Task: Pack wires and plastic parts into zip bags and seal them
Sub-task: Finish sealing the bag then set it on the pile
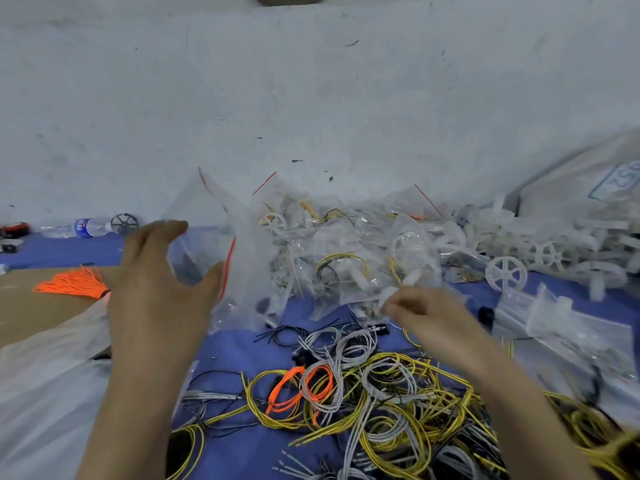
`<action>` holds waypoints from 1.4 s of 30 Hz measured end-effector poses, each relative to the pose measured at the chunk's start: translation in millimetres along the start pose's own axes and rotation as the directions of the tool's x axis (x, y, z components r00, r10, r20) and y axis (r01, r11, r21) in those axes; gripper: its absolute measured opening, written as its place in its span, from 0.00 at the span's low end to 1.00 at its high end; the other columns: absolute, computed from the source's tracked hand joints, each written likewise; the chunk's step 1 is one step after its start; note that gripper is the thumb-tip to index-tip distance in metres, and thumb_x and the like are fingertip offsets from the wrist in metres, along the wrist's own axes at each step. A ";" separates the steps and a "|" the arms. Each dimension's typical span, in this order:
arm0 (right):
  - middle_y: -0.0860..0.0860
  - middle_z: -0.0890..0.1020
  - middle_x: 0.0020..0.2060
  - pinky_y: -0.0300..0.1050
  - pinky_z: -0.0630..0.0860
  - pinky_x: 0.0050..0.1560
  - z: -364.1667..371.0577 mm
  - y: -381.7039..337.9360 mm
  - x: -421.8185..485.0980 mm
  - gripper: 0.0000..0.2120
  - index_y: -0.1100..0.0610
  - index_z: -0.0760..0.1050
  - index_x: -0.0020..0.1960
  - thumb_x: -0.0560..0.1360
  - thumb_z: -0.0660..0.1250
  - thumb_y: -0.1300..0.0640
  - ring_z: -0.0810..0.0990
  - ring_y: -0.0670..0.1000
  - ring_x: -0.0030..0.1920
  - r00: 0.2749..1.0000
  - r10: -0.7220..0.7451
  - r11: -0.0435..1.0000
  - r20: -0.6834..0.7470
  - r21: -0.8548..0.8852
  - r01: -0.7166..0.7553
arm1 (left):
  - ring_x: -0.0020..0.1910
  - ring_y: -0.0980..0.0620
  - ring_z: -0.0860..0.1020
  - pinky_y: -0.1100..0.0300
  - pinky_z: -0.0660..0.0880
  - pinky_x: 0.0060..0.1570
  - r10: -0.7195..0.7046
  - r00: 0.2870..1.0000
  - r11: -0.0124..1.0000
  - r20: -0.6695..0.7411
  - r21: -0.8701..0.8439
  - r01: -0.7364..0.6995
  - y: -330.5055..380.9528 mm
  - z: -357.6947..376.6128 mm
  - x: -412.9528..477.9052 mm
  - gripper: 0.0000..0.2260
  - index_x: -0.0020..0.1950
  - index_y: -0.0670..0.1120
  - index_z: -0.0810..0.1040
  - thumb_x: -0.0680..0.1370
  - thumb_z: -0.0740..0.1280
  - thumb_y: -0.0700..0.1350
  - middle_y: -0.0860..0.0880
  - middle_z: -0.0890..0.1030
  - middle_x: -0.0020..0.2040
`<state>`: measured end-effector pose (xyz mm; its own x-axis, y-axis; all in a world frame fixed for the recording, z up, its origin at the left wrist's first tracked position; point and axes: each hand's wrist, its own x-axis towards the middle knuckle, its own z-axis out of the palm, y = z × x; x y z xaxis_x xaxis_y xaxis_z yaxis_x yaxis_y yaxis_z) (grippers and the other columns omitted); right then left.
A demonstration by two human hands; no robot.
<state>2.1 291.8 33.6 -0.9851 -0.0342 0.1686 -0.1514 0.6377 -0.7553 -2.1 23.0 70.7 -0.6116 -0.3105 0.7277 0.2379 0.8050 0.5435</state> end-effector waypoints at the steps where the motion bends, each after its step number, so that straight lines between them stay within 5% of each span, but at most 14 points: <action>1: 0.42 0.79 0.47 0.38 0.70 0.49 13.1 7.5 4.7 0.07 0.51 0.79 0.49 0.79 0.62 0.54 0.76 0.45 0.51 0.998 0.005 0.998 0.063 -0.065 -0.001 | 0.59 0.48 0.72 0.58 0.67 0.54 0.024 1.000 0.999 -0.016 -0.021 -0.024 -0.8 -0.2 0.7 0.23 0.63 0.43 0.75 0.69 0.74 0.42 0.43 0.74 0.64; 6: 0.51 0.70 0.65 0.52 0.60 0.71 72.6 35.2 13.5 0.09 0.55 0.72 0.59 0.81 0.58 0.56 0.62 0.50 0.71 0.933 0.047 0.979 0.357 -0.201 0.028 | 0.58 0.55 0.70 0.70 0.60 0.51 0.095 0.994 0.993 0.060 -0.080 -0.090 7.9 7.9 -5.8 0.25 0.64 0.41 0.74 0.69 0.75 0.41 0.44 0.72 0.65; 14: 0.52 0.77 0.53 0.55 0.66 0.67 66.3 43.1 20.2 0.21 0.50 0.68 0.65 0.74 0.63 0.62 0.72 0.54 0.57 0.958 0.095 0.922 0.271 -0.387 0.018 | 0.58 0.57 0.69 0.70 0.60 0.50 0.088 0.990 0.991 0.107 -0.107 -0.076 10.9 9.9 -8.8 0.23 0.65 0.45 0.75 0.70 0.74 0.44 0.49 0.71 0.66; 21: 0.50 0.80 0.51 0.49 0.72 0.59 64.4 45.0 22.4 0.05 0.54 0.78 0.51 0.78 0.64 0.59 0.75 0.52 0.54 0.991 0.006 0.900 0.137 -0.433 0.055 | 0.60 0.54 0.71 0.68 0.61 0.51 0.076 0.976 0.994 0.202 -0.098 -0.057 15.3 13.0 -13.4 0.24 0.66 0.48 0.74 0.71 0.74 0.46 0.51 0.71 0.66; 25: 0.45 0.80 0.42 0.34 0.71 0.43 37.7 39.7 21.0 0.03 0.53 0.76 0.46 0.78 0.64 0.59 0.77 0.47 0.46 1.000 -0.017 0.986 0.003 -0.163 0.018 | 0.62 0.51 0.72 0.64 0.63 0.53 0.080 0.970 0.994 0.227 -0.086 -0.062 17.2 12.8 -13.8 0.24 0.67 0.48 0.73 0.72 0.73 0.46 0.51 0.71 0.67; 30: 0.48 0.84 0.32 0.46 0.72 0.45 -3.8 25.7 12.0 0.07 0.57 0.75 0.41 0.78 0.63 0.62 0.80 0.52 0.38 0.987 0.033 0.948 -0.159 0.319 0.020 | 0.64 0.53 0.70 0.69 0.61 0.53 0.088 0.966 0.994 0.244 -0.089 -0.068 17.1 13.6 -14.5 0.24 0.68 0.48 0.73 0.73 0.72 0.47 0.52 0.70 0.68; 35: 0.52 0.79 0.27 0.45 0.79 0.30 -25.4 6.9 -0.1 0.09 0.60 0.75 0.43 0.79 0.59 0.62 0.81 0.50 0.30 0.963 0.195 0.614 -0.187 0.789 0.029 | 0.67 0.53 0.69 0.69 0.60 0.57 0.137 0.940 0.989 0.313 -0.102 -0.110 22.5 16.2 -18.3 0.25 0.69 0.49 0.71 0.73 0.72 0.46 0.52 0.69 0.69; 42: 0.54 0.81 0.31 0.40 0.73 0.24 -20.5 -4.6 -3.0 0.08 0.56 0.71 0.42 0.78 0.60 0.65 0.80 0.47 0.30 0.984 0.172 0.382 -0.038 0.924 -0.031 | 0.55 0.73 0.64 0.74 0.62 0.52 0.225 0.841 0.968 0.492 -0.211 -0.136 34.8 24.6 -31.3 0.27 0.74 0.55 0.63 0.76 0.68 0.46 0.68 0.58 0.64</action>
<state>7.5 304.8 49.6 -0.9926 0.1052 0.0598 -0.1024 -0.4664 -0.8786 6.8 73.2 56.5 -0.8320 0.1692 0.5284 0.4728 0.7146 0.5155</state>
